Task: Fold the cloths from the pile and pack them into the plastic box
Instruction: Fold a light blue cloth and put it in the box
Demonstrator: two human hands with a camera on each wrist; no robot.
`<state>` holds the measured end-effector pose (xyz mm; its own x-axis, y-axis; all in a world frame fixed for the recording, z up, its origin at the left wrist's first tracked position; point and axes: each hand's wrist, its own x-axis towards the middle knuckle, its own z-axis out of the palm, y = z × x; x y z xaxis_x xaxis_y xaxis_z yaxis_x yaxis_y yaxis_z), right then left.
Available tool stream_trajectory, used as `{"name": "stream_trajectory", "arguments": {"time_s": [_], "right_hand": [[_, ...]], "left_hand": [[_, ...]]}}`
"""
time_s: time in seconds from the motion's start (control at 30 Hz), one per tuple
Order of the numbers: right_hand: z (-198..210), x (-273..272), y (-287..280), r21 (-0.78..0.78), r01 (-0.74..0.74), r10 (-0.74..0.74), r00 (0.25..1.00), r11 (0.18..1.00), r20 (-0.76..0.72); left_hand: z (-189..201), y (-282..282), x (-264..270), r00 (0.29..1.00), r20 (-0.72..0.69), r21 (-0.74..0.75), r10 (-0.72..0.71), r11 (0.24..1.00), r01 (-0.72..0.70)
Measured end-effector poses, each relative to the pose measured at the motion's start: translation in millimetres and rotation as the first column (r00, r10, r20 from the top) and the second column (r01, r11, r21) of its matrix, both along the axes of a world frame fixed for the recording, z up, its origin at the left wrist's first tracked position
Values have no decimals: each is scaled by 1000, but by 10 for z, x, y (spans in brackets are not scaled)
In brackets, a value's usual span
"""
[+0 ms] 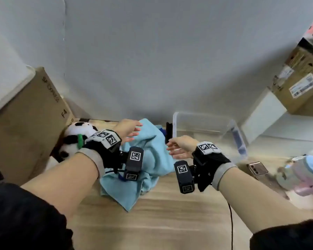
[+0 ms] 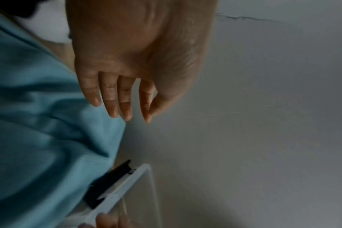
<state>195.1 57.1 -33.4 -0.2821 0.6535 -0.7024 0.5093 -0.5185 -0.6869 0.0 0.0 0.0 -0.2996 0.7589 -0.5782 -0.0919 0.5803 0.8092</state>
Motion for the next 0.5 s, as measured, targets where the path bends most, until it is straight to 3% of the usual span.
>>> {"name": "stream_trajectory", "arguments": {"time_s": [0.17, 0.37, 0.5], "right_hand": [[-514, 104, -120, -96, 74, -62, 990, 993, 129], [-723, 107, -216, -23, 157, -156, 987, 987, 43], [-673, 20, -198, 205, 38, -50, 997, 978, 53]], "left_hand": [[-504, -256, -7, 995, 58, -135, 86, 988, -77], [-803, -398, 17, 981, 101, -184, 165, 972, -145], [-778, -384, 13, 972, 114, -150, 205, 971, -187]]}}
